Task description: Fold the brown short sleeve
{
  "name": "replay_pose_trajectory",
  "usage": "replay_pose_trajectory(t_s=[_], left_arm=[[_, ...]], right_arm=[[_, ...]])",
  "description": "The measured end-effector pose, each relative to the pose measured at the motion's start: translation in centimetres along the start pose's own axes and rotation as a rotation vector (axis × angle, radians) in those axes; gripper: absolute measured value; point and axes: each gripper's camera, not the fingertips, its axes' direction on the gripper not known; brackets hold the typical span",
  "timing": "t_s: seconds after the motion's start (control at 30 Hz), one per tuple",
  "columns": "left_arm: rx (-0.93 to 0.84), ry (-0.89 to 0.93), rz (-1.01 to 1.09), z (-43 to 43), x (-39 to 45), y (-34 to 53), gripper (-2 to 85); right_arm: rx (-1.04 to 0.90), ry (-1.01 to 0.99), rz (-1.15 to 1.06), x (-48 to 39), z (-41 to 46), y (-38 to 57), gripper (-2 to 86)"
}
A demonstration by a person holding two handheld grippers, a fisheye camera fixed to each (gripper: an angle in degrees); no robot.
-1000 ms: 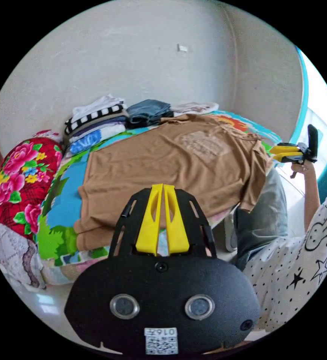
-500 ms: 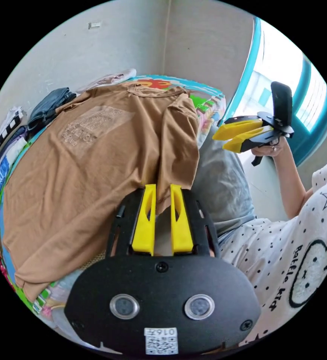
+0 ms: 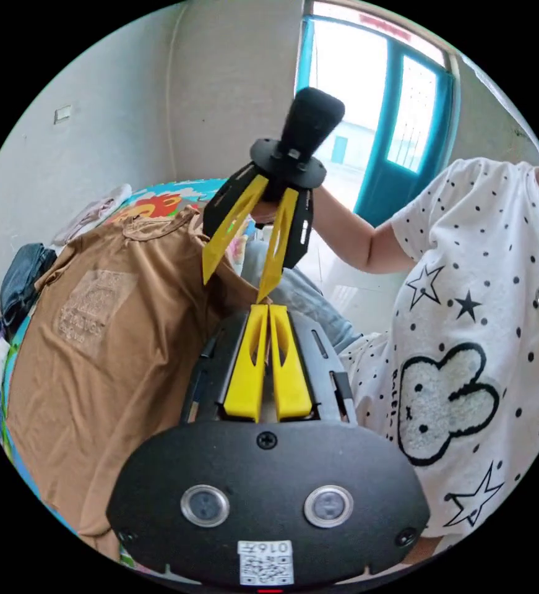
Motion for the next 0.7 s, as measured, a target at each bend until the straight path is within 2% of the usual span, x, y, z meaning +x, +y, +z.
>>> replay_pose_trajectory(t_s=[0.1, 0.2, 0.37, 0.43, 0.47, 0.53, 0.6, 0.67, 0.7], left_arm=[[0.005, -0.046, 0.046, 0.0, 1.4, -1.3, -1.0], [0.033, -0.089, 0.043, -0.4, 1.7, -2.0, -0.9], [0.101, -0.138, 0.072, -3.1, 0.2, -3.5, -0.7], [0.074, -0.262, 0.082, -4.9, -2.7, -5.8, -0.2], [0.068, -0.293, 0.052, -5.3, -4.0, -6.4, 0.0], [0.096, -0.413, -0.262, -7.6, -10.7, -8.0, 3.1], [0.145, -0.488, -0.44, -9.4, -14.3, -7.8, 5.9], [0.221, -0.527, -0.563, -10.7, -16.1, -6.1, 6.7], [0.243, -0.504, -0.59, -10.8, -16.4, -4.8, 6.9]], right_arm=[[-0.017, -0.252, -0.147, 2.4, 0.0, -0.2, 5.1], [-0.049, -0.391, -0.211, 4.3, 0.2, -0.1, 1.0], [0.073, -0.366, -0.225, 6.6, -1.4, 1.3, -0.2], [0.116, -0.311, -0.152, 8.4, -2.0, 1.8, -0.2], [0.142, -0.258, -0.059, 10.2, -2.3, 2.3, -0.2], [0.181, -0.161, 0.149, 13.7, -2.5, 3.2, -0.1], [0.225, -0.024, 0.498, 18.6, -1.9, 5.7, 0.2], [0.174, 0.052, 0.707, 20.8, -0.5, 8.0, 0.9], [0.088, 0.088, 0.807, 21.6, 0.7, 9.4, 1.8]])
